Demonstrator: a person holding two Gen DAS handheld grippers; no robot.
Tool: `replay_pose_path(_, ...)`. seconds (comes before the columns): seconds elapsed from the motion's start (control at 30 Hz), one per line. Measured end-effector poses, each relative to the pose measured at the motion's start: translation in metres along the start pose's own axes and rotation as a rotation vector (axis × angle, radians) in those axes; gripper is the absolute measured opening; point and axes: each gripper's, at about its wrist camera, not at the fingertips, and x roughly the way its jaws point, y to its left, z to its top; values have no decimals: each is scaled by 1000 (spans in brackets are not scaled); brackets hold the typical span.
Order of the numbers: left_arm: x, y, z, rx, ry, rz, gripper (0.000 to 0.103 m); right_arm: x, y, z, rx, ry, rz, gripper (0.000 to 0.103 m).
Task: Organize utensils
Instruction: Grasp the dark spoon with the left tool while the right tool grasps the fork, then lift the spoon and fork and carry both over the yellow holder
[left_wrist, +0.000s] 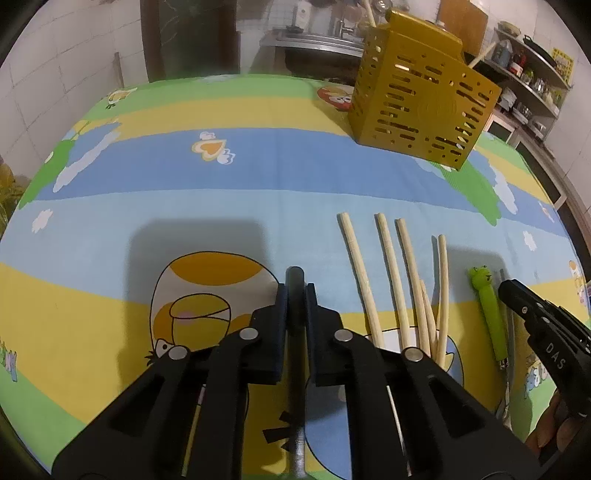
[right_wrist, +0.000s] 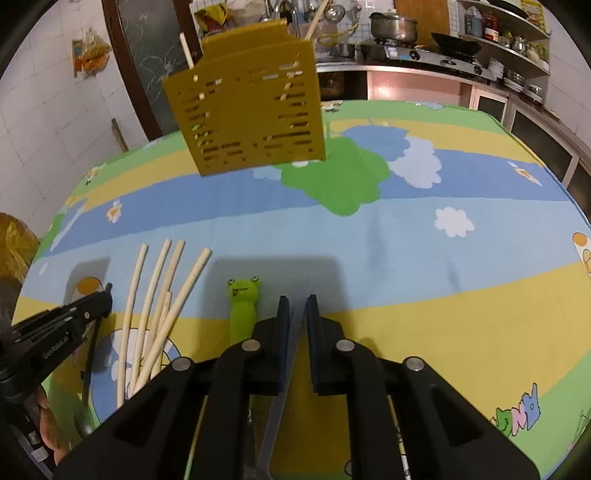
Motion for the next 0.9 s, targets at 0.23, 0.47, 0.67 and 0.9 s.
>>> replay_pose_path(0.23, -29, 0, 0, 1, -135, -4, 8, -35, -4, 8, 15, -158, -15, 8)
replay_pose_path(0.47, -81, -2, -2, -8, -358, -21, 8, -72, -1, 12, -16, -325, -52, 7)
replay_pose_path(0.67, -103, -5, -8, -7, -445, -6, 8, -95, -7, 13, 11, -404, -36, 7)
replay_pose_path(0.9, -121, -10, -16, 4, -491, -14, 8, -112, -10, 9, -4, -457, -35, 7)
